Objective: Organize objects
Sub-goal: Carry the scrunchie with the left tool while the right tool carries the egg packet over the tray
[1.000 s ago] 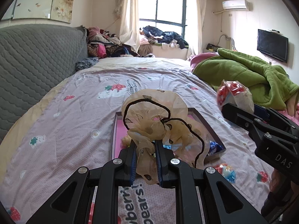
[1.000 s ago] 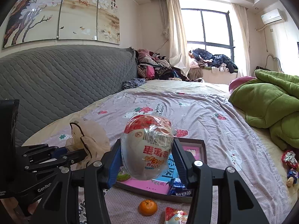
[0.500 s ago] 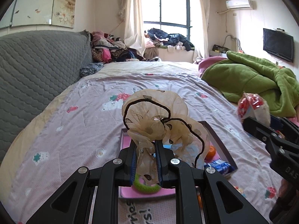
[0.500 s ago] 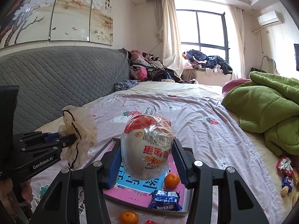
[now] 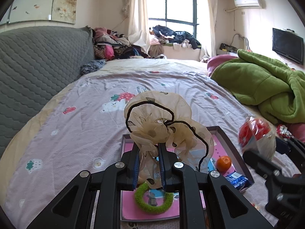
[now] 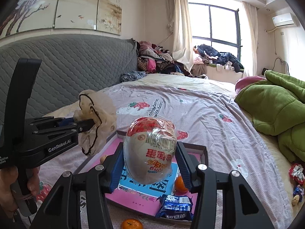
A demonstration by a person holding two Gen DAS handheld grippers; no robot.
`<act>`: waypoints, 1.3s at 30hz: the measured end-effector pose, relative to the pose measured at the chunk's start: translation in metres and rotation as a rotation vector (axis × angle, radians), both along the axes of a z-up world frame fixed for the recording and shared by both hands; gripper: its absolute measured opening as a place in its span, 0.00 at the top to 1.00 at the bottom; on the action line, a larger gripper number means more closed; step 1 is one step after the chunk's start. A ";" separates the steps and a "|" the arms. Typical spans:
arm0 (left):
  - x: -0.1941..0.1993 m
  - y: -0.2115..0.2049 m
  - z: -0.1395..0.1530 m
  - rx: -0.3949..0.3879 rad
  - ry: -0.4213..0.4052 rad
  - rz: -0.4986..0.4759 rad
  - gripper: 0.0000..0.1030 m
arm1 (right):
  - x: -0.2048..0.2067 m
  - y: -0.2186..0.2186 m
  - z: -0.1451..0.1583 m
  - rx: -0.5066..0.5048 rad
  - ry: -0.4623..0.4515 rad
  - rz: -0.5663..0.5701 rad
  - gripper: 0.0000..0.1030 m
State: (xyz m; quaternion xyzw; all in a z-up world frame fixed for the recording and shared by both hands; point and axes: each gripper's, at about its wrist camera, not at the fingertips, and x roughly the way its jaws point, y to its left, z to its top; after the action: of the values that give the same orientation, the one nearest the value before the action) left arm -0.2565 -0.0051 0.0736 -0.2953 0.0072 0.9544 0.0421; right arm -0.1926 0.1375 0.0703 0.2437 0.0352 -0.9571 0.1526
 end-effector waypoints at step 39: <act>-0.063 0.033 -0.092 -0.068 -0.223 -0.037 0.83 | -0.042 -0.030 -0.108 0.169 -0.356 0.022 0.49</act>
State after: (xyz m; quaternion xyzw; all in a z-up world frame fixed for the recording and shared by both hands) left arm -0.3198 0.0275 -0.0181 -0.4006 0.0401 0.9140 0.0500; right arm -0.2350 0.1078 -0.0377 0.4206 0.0907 -0.8909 0.1456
